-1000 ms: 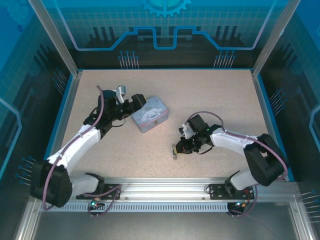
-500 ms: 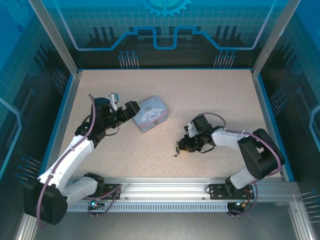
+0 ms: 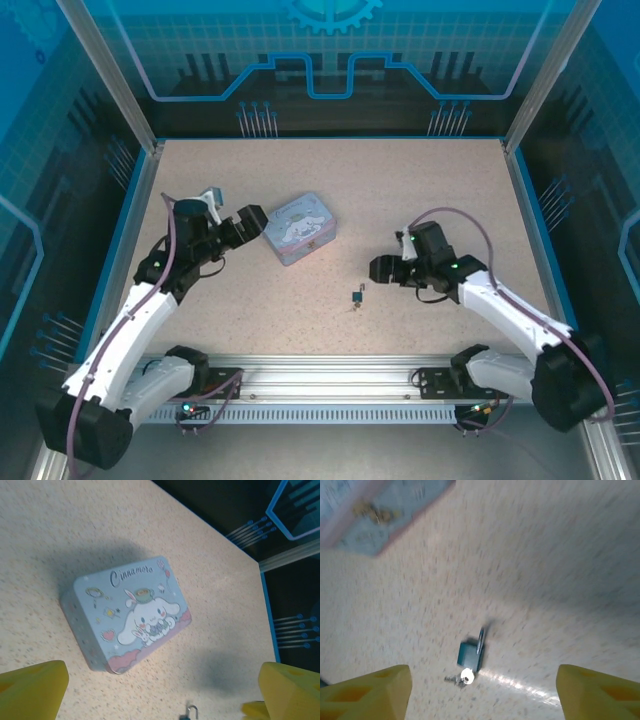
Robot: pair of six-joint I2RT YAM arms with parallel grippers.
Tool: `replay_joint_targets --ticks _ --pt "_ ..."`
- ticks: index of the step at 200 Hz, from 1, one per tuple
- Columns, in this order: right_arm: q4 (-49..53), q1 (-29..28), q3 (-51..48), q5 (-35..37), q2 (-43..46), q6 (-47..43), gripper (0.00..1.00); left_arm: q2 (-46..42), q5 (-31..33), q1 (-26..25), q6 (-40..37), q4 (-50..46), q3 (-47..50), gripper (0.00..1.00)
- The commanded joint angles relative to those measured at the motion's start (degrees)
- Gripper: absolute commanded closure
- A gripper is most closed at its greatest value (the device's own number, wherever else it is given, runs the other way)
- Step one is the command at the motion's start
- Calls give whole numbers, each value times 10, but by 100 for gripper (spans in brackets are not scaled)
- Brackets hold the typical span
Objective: Unlock a padlock with a key
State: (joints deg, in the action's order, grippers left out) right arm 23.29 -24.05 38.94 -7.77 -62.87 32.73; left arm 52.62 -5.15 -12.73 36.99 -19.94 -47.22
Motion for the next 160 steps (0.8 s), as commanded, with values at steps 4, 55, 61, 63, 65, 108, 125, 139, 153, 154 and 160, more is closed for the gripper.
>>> replay_joint_targets --ticks 4,55,61,63,65,108,125,139,153,154,160 --pt "44 45 37 139 50 -39 6 -32 102 11 -49 -33 -2 1" --pt "-64 181 5 275 71 -113 0 -62 274 20 -186 55 93 1" --pt "-71 200 0 284 62 -112 0 -67 293 20 -198 82 116 1" --pt "-75 206 -2 285 58 -112 0 -69 299 21 -202 93 123 1" --pt "-78 213 -4 286 55 -112 0 -70 303 21 -209 102 131 1" --pt "-243 255 -76 302 -21 -107 0 -40 350 35 -282 309 270 1" --pt "-355 251 -126 296 -31 -120 0 -11 326 51 -293 337 288 1" --pt "-468 244 -171 288 -39 -139 0 12 286 72 -300 368 302 1" --pt "-532 236 -189 279 -60 -160 0 33 239 92 -305 408 318 1" --pt "-535 235 -189 280 -62 -161 0 35 236 93 -305 411 319 1" --pt "-558 230 -192 279 -76 -170 0 45 218 102 -309 435 325 1"
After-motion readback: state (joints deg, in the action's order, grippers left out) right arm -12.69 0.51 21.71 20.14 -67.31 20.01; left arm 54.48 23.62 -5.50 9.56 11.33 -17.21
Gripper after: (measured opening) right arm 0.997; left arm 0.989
